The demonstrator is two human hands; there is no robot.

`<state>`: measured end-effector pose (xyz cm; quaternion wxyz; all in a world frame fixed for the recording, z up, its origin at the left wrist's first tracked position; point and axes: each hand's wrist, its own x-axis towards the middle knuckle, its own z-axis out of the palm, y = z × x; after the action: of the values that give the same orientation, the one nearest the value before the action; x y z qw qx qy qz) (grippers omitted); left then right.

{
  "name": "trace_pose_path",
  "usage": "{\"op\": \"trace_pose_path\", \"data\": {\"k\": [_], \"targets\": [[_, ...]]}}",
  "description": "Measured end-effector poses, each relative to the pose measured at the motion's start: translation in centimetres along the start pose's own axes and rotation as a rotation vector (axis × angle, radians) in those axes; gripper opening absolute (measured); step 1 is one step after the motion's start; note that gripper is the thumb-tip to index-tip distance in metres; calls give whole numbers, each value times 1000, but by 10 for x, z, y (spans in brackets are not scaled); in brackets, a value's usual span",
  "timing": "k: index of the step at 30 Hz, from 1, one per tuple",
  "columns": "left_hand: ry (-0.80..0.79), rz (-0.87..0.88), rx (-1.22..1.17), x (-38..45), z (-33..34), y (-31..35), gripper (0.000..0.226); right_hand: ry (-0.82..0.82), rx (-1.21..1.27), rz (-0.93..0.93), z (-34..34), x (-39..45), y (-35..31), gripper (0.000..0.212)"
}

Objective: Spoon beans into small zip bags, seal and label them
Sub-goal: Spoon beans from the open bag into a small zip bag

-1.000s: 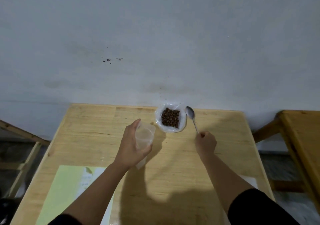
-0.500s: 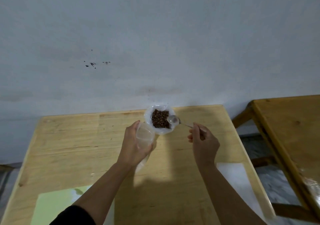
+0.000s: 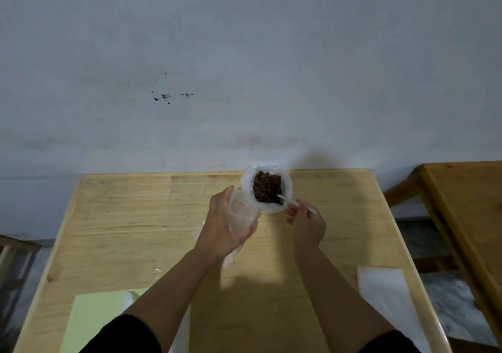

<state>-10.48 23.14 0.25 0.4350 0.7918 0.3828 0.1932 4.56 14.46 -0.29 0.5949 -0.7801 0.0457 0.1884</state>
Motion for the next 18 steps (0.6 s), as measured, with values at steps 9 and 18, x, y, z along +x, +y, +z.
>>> {"op": "trace_pose_path", "data": {"k": [9, 18], "targets": [[-46, -34, 71, 16, 12, -4, 99, -2, 259, 141, -18, 8, -16, 14], [-25, -48, 68, 21, 17, -5, 102, -187, 174, -76, -32, -11, -42, 16]]}}
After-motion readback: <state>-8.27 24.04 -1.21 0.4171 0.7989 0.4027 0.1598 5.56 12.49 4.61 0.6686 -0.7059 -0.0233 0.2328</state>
